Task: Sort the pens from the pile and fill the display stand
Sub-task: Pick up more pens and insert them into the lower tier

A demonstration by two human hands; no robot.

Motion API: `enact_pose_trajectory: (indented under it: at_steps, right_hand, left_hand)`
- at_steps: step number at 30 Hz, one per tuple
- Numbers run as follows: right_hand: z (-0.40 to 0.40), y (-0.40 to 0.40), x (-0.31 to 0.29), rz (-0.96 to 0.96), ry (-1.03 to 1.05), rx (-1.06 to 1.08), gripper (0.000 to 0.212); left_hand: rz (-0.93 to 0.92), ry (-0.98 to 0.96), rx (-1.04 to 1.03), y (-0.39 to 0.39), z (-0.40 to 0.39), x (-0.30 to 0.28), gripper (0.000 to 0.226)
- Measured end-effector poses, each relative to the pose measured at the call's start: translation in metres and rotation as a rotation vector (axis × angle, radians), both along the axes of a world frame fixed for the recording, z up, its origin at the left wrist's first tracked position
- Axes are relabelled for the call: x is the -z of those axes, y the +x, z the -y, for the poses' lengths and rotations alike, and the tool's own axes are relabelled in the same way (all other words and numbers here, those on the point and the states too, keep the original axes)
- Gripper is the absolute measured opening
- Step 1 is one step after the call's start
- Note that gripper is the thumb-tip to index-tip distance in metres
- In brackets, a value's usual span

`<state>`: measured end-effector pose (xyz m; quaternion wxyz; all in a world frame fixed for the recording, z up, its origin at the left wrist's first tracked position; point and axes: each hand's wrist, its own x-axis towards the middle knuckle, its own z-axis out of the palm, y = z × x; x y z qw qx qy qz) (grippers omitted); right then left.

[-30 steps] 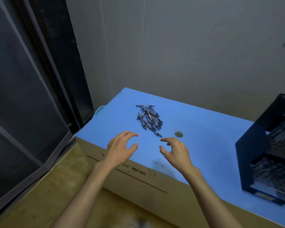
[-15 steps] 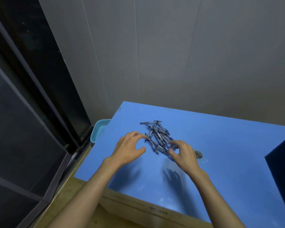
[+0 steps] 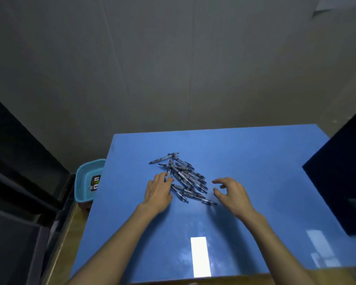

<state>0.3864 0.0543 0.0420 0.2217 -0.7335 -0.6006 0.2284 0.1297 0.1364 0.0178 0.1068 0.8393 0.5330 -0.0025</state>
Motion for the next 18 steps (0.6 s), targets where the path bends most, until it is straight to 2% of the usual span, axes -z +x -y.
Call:
enact_pose_trajectory:
  at_steps: [6, 9, 14, 18]
  right_hand:
    - [0.015, -0.003, 0.008, -0.009, -0.026, 0.097, 0.023]
    - [0.021, -0.001, 0.012, -0.022, -0.036, 0.143, 0.021]
    - [0.028, 0.0, 0.016, -0.015, -0.027, 0.183, 0.02]
    - [0.034, 0.001, 0.021, -0.008, -0.023, 0.208, 0.02]
  left_hand:
    - [-0.075, 0.076, 0.127, 0.003, -0.016, 0.019, 0.031]
    - [-0.101, 0.098, 0.149, 0.003, -0.021, 0.024, 0.027]
    - [-0.06, 0.132, 0.115, -0.001, -0.024, 0.029, 0.018]
    - [0.015, 0.081, 0.182, -0.005, -0.025, 0.038, 0.017]
